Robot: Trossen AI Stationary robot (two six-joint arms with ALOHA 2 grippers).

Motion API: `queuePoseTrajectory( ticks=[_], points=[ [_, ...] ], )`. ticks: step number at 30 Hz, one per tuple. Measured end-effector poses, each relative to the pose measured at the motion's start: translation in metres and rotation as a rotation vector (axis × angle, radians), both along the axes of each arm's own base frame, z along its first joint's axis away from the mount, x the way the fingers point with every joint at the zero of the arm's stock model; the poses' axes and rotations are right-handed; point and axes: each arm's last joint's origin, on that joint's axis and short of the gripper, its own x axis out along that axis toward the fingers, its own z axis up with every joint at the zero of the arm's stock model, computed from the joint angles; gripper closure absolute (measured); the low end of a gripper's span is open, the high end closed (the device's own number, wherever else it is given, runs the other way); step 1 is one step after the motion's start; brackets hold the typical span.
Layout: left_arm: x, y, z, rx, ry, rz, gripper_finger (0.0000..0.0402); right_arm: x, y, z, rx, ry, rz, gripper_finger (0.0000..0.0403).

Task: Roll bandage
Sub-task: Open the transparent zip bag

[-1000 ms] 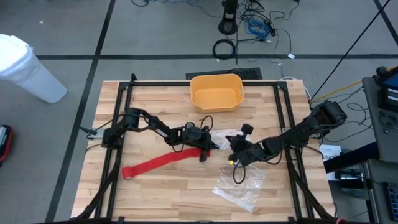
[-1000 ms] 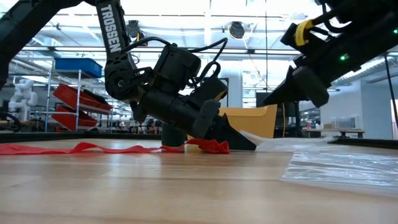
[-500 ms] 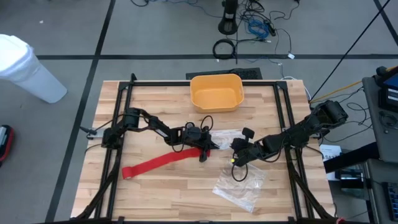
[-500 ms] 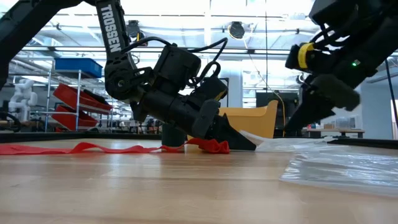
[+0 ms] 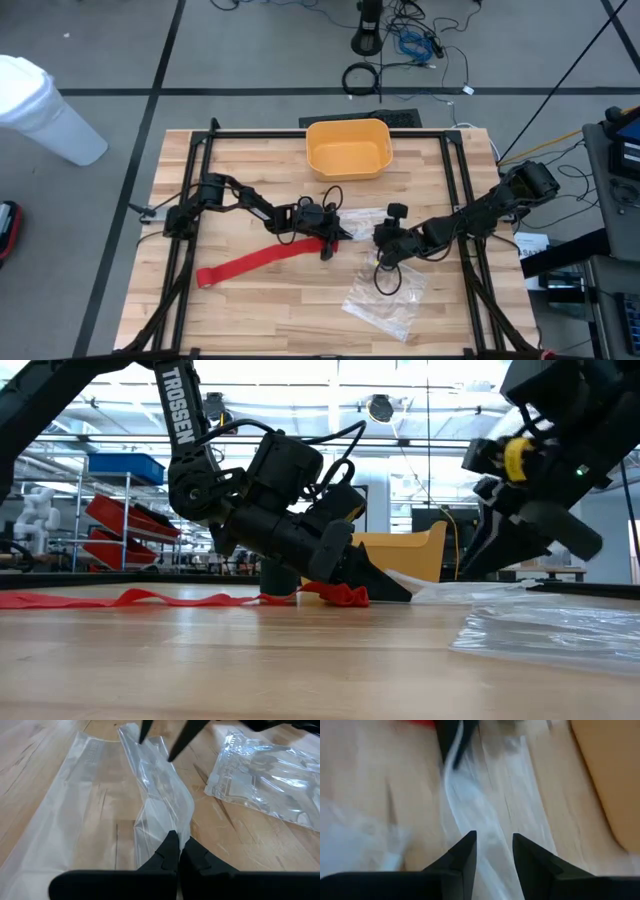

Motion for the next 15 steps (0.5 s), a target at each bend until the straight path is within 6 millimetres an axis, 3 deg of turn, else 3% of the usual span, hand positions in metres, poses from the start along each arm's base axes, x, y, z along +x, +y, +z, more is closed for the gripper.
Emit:
queuePoseTrajectory(
  ticks=[6, 15],
  points=[
    [0.0, -0.001, 0.006, -0.022, -0.007, -0.045, 0.0401, -0.021, -0.005, 0.0, 0.009, 0.118, -0.106, 0.0291],
    [-0.001, 0.002, 0.011, -0.035, 0.001, -0.064, 0.0401, -0.053, 0.007, 0.029, 0.195, 0.075, -0.14, 0.0293]
  ],
)
